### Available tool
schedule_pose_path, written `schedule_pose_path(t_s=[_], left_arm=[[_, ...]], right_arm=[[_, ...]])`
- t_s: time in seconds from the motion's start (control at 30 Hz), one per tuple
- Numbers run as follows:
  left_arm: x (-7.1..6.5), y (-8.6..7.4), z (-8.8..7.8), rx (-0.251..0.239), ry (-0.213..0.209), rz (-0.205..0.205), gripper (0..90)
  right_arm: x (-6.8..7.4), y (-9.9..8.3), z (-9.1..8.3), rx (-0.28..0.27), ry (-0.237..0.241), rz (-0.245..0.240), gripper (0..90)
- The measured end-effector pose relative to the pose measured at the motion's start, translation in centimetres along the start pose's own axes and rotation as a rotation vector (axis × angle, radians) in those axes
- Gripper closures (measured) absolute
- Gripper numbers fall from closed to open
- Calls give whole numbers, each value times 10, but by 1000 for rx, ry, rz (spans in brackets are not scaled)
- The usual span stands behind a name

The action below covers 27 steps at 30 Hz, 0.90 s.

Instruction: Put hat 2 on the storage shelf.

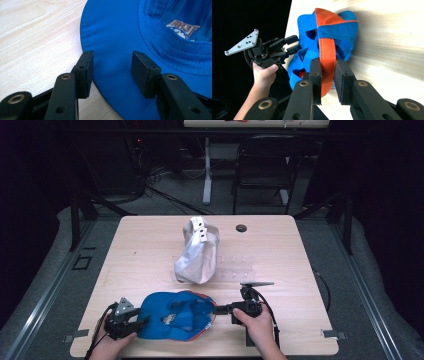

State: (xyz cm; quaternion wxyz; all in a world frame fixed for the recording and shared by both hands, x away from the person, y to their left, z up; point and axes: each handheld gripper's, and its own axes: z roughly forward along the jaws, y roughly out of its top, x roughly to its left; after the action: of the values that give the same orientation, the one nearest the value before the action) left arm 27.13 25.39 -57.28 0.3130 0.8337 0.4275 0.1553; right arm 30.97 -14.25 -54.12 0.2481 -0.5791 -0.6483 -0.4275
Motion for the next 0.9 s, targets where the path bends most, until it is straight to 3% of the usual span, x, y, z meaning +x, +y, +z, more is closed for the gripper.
schedule_pose_path(t_s=[0.07, 0.1, 0.17, 0.2, 0.23, 0.27, 0.37, 0.47, 0.7, 0.73, 0.77, 0.9], left_arm=[[0, 0, -1, 3, 0, -9, 530], [1, 0, -1, 10, 0, -16, 525], [1, 0, -2, 7, 0, -21, 518], [3, 0, -3, -17, -4, -35, 512], [5, 0, -5, -17, -7, -43, 507], [5, 0, -6, -34, 0, -58, 501], [8, -1, -8, -37, -3, -66, 496], [9, -1, -8, -37, -3, -69, 496], [8, -1, -8, -51, 14, -72, 493], [9, -1, -8, -49, 3, -71, 493], [10, -1, -9, -42, 0, -73, 492], [10, -1, -9, -54, 7, -81, 492]], right_arm=[[5, 3, -2, 9, -38, -18, 776], [6, 4, -1, 2, -1, -18, 776], [11, 4, 0, -23, -9, 7, 776], [15, 7, -3, -1, -5, -31, 776], [17, 8, -3, 1, -5, -41, 777], [21, 9, -4, -6, -9, -39, 777], [26, 14, -9, 21, -34, -68, 777], [29, 16, -13, 21, -45, -68, 777], [38, 24, -33, 34, -99, -84, 777], [40, 26, -39, 47, -133, -97, 777], [41, 26, -40, 34, -117, -91, 777], [42, 29, -56, 37, -128, -78, 777]])
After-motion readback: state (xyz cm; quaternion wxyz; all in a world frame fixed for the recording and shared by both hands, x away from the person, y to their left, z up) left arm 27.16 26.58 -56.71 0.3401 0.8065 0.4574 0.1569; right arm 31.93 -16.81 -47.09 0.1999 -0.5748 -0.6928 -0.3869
